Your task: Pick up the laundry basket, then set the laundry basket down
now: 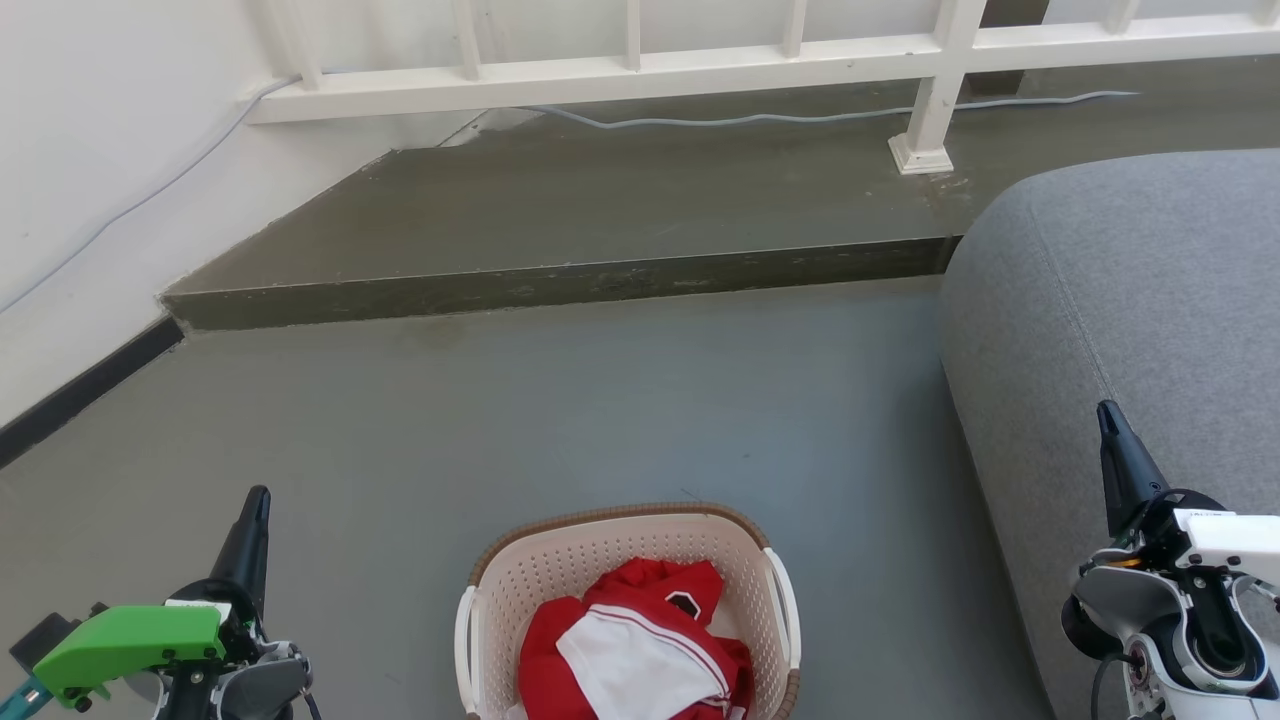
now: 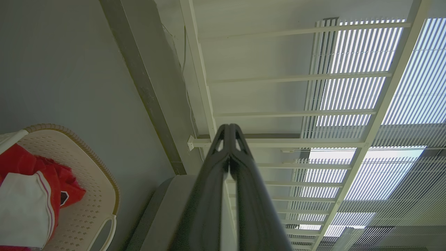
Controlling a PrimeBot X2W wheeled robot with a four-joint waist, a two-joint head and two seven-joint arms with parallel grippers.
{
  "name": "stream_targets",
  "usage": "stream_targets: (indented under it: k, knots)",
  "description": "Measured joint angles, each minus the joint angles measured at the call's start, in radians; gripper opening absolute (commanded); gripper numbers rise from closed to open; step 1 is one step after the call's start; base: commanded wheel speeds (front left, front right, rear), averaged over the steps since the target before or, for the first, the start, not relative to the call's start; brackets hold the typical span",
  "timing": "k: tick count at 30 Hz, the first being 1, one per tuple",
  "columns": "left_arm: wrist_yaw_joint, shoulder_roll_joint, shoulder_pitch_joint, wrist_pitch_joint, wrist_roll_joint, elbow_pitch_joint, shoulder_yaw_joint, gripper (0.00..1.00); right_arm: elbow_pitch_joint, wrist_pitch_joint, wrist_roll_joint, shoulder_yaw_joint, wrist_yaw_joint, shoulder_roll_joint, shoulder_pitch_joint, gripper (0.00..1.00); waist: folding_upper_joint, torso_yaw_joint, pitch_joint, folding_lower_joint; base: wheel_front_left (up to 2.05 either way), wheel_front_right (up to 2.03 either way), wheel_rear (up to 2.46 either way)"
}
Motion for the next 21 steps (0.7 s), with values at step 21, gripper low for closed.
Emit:
stream_targets:
  k: [21]
  knots:
    - [0.0, 0.0, 0.0, 0.003, 0.0, 0.0, 0.001, 0.0, 0.0, 0.001, 0.0, -0.002, 0.0, 0.001, 0.0, 0.0, 0.0, 0.0, 0.0, 0.0, 0.0, 0.0, 0.0]
